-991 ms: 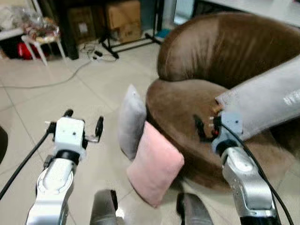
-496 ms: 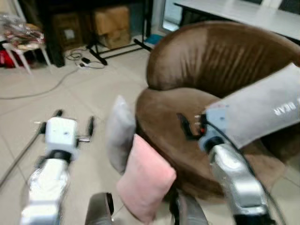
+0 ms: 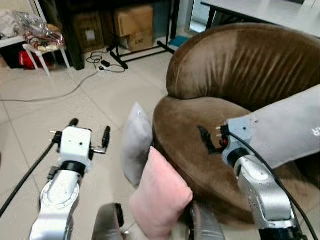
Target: Move the pillow to the sofa from floor
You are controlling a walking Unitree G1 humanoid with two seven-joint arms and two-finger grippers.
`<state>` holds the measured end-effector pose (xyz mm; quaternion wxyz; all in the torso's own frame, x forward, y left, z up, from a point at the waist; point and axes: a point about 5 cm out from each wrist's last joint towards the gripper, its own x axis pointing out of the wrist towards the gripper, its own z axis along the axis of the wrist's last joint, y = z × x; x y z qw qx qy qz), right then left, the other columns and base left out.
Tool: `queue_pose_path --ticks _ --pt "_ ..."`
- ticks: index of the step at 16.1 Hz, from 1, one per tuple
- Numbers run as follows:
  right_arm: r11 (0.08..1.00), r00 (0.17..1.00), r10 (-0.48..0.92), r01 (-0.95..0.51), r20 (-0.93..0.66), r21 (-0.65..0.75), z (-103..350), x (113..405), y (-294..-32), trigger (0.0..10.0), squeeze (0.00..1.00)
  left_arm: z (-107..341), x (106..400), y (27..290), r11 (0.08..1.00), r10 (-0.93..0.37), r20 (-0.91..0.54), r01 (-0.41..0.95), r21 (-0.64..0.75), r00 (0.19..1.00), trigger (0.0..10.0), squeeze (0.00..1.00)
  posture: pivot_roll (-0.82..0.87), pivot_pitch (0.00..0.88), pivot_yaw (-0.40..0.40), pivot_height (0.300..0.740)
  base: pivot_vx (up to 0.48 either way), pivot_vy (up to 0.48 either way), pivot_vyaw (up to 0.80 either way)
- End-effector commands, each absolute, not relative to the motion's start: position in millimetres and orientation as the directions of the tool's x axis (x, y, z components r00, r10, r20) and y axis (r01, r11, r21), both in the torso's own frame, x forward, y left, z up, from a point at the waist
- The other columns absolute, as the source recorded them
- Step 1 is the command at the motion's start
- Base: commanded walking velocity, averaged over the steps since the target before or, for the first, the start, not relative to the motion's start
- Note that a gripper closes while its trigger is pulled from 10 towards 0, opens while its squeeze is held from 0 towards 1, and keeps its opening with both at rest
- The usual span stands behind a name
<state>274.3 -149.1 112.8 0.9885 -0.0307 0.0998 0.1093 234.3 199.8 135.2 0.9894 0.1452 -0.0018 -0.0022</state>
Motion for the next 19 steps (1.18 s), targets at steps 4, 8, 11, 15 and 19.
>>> queue_pose_path --ticks 4,8,11,15,19 --pt "0.943 0.920 0.284 -0.319 -0.269 -0.095 107 280 -151 10.0 0.00 128 234 198 0.951 -0.031 -0.032 0.039 0.305 0.999 10.0 0.64 -0.05 0.000 -0.054 0.530 0.000 0.000 0.00" --pt "0.921 0.868 0.293 -0.369 -0.401 -0.126 79 295 -153 10.0 0.00 112 235 195 0.924 -0.114 -0.124 0.151 0.351 0.986 10.0 0.64 -0.07 0.000 -0.057 0.485 0.000 0.000 0.00" --pt "0.911 0.827 0.294 -0.394 -0.479 -0.120 57 299 -148 10.0 0.00 104 227 190 0.916 -0.161 -0.170 0.211 0.341 0.972 10.0 0.64 -0.08 0.000 -0.055 0.460 0.000 0.000 0.00" --pt "0.894 0.753 0.387 -0.447 -0.533 0.018 35 294 -125 10.0 1.00 101 201 188 0.914 -0.183 -0.215 0.247 0.322 0.959 10.0 0.64 -0.06 0.000 -0.085 0.450 0.000 0.000 0.00" --pt "0.874 0.700 0.443 -0.477 -0.560 0.095 21 290 -97 10.0 1.00 106 177 191 0.913 -0.197 -0.248 0.269 0.307 0.949 10.0 0.66 -0.04 0.069 -0.085 0.450 0.000 0.000 0.00"
